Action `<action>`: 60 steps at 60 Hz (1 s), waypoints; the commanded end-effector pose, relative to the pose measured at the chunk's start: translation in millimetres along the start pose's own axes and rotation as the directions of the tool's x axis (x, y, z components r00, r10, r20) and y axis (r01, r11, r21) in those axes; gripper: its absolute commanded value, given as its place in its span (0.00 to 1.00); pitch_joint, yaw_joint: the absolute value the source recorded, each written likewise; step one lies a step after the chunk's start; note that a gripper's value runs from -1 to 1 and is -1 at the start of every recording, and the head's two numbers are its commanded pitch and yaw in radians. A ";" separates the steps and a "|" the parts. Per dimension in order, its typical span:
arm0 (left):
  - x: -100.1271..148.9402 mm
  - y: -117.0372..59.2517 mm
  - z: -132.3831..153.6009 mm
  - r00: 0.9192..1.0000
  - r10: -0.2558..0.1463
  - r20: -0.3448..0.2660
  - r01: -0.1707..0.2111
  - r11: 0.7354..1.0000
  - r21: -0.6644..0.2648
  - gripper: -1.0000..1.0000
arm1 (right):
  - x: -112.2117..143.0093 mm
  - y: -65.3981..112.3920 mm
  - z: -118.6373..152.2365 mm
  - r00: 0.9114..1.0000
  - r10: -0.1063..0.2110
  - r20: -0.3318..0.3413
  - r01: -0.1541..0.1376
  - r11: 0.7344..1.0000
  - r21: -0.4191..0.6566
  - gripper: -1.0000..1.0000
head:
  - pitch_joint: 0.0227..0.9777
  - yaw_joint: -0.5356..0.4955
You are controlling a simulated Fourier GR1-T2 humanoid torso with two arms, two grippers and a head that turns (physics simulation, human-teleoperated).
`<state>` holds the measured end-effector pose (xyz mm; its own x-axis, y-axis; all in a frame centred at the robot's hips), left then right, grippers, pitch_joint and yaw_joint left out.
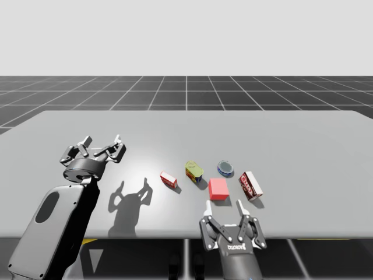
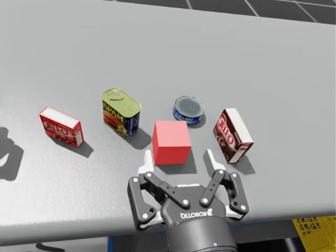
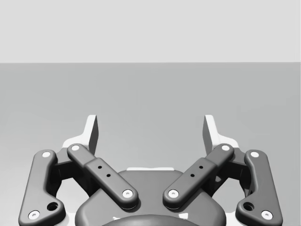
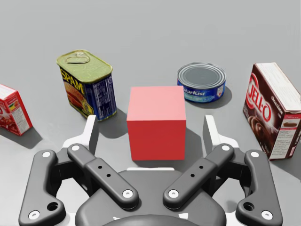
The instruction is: Find the red cube and pick it up.
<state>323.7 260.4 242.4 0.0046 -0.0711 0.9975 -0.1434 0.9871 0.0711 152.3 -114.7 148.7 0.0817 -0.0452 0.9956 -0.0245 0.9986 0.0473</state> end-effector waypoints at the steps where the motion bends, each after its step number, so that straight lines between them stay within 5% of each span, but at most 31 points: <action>1: 0.2 0.6 -0.1 1.000 0.001 0.000 -0.001 1.000 0.001 0.00 | -16.0 4.5 -17.5 0.998 0.039 -0.039 -0.040 0.999 -0.027 0.00 | 0.89 0.32; 14: 0.7 1.7 -0.1 1.000 0.004 -0.002 -0.004 1.000 0.003 0.00 | -22.6 5.4 -48.6 0.991 0.084 -0.103 -0.093 0.992 -0.084 0.00 | 0.89 0.33; 36: 0.6 2.2 -0.8 1.000 0.004 -0.004 -0.004 1.000 0.003 0.00 | -28.9 2.7 -70.9 0.975 0.110 -0.193 -0.122 0.991 -0.053 0.00 | 0.86 0.33; 38: 0.6 2.2 -0.7 1.000 0.004 -0.004 -0.004 1.000 0.002 0.00 | -31.2 2.8 -69.8 0.978 0.121 -0.170 -0.134 0.988 -0.070 0.30 | 0.85 0.33; 39: 0.6 2.2 -0.9 1.000 0.003 -0.004 -0.003 1.000 0.002 0.00 | -31.1 2.7 -69.9 0.977 0.121 -0.178 -0.135 0.988 -0.068 0.92 | 0.85 0.33; 40: 0.5 2.2 -0.9 1.000 0.003 -0.004 -0.003 1.000 0.003 0.00 | -31.5 2.4 -69.7 0.976 0.122 -0.179 -0.136 0.988 -0.070 1.00 | 0.84 0.33; 49: 0.5 2.7 -1.0 1.000 0.002 -0.002 -0.002 1.000 0.006 0.00 | -33.3 0.0 -67.1 0.974 0.126 -0.186 -0.143 0.986 -0.082 1.00 | 0.81 0.30; 60: -0.3 1.6 -1.4 1.000 -0.006 -0.002 0.006 1.000 0.009 0.00 | -33.8 -5.7 -65.2 0.975 0.123 -0.184 -0.142 0.986 -0.092 1.00 | 0.65 0.28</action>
<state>324.6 262.1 242.8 0.0070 -0.0718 0.9974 -0.1491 0.9862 0.0721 216.9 -106.4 119.6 0.2188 0.0960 0.9710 -0.0477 0.9950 -0.0876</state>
